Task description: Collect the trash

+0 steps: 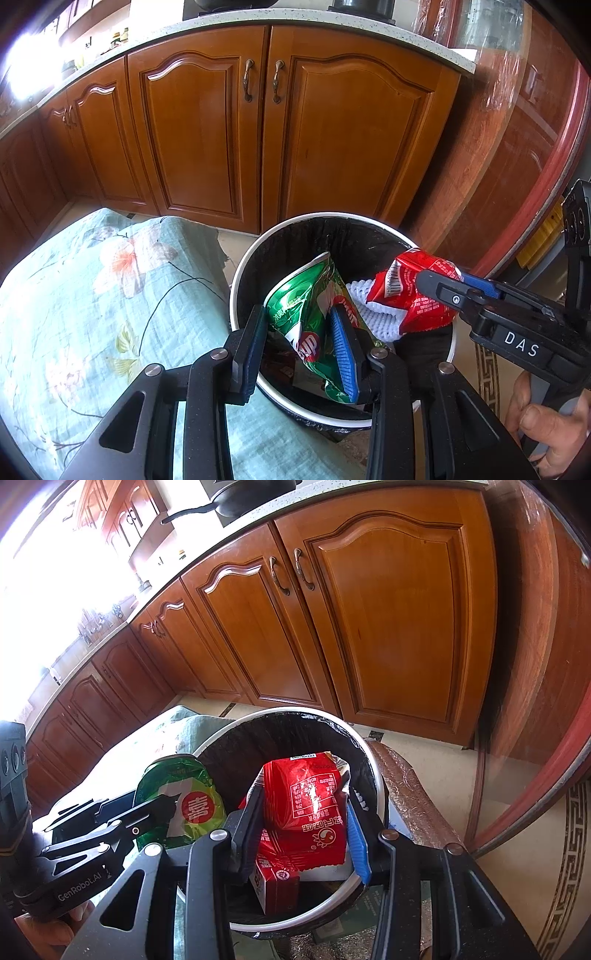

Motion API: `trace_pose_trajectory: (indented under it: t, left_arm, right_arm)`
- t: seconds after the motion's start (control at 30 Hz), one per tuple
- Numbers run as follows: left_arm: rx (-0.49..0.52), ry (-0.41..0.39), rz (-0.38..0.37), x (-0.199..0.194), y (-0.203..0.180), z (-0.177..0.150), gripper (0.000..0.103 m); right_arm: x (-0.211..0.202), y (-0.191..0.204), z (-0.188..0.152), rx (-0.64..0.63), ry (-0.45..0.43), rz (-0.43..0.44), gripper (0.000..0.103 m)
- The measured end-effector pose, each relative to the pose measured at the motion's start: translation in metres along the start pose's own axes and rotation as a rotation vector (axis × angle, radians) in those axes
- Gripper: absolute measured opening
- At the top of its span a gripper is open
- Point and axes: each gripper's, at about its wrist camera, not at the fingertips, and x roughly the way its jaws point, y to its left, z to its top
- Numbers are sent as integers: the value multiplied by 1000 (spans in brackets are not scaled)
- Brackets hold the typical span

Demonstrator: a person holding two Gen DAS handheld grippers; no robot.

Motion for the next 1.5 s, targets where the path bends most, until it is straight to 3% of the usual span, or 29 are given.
trace_pose_trajectory:
  t: [0.5, 0.67, 0.9, 0.97, 1.13, 1.5]
  left_arm:
    - [12, 40, 0, 5, -1, 4, 35]
    - [-1, 24, -1, -6, 3, 6, 58]
    - [-35, -11, -3, -29, 17, -3, 62]
    - [-47, -19, -1, -35, 23, -9, 64]
    - [-141, -54, -15, -58, 45, -42, 70]
    - [-265, -133, -14, -119, 79, -128, 71]
  right_arm:
    - [5, 4, 4, -11, 19, 6, 47]
    - [2, 3, 5, 10, 3, 26, 56]
    - [-10, 7, 4, 35, -33, 54, 69]
    - [-14, 10, 3, 33, -41, 60, 71]
    - [-32, 16, -13, 68, -88, 94, 90]
    - [-70, 59, -73, 90, -188, 161, 96]
